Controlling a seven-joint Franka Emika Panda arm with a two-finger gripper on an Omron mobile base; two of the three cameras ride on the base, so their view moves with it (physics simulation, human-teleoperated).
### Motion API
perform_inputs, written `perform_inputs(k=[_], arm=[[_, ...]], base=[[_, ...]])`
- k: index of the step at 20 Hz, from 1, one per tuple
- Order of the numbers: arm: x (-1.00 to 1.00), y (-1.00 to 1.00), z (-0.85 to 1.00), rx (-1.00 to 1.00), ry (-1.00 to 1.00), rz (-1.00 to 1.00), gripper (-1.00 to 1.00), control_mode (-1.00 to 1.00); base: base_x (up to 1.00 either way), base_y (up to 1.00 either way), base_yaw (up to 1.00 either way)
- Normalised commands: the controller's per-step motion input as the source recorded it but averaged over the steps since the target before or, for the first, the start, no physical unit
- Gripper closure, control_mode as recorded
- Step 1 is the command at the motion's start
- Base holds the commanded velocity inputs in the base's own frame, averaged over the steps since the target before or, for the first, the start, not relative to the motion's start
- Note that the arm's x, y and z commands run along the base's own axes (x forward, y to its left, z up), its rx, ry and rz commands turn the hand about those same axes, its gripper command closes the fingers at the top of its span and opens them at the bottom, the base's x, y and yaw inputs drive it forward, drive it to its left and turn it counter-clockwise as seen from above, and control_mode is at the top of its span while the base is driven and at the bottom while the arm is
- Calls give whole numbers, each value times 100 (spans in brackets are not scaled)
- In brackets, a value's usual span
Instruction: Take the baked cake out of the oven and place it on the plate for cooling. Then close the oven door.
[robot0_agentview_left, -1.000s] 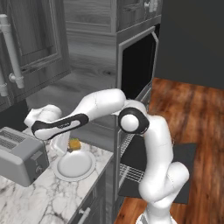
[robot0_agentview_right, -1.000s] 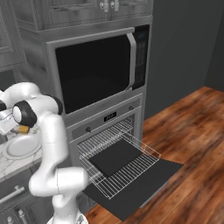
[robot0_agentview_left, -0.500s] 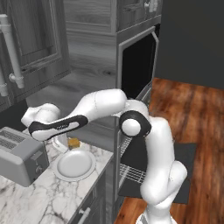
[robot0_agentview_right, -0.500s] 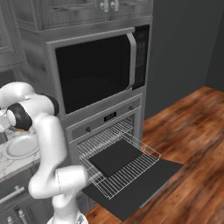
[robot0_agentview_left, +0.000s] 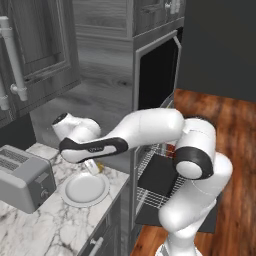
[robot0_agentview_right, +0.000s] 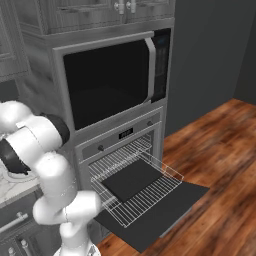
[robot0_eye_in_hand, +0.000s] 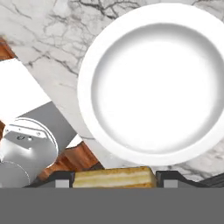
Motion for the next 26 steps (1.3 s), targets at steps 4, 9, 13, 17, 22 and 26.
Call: perform_inputs(k=[4,9,13,17,22,26], arm=[[11,0,-16,22,4,2,100,-100],[6,46,0,1,4,0,100,-100],[31,97,0,-15,0,0,100,-100],[28,43,-2,-16,1,0,100,-100],[4,0,-3,-9,0,0,100,-100],[-1,1,-16,-2,0,4,100,-100]], base=[[0,0,0],[0,0,0],[0,0,0],[0,0,0],[0,0,0],[0,0,0]])
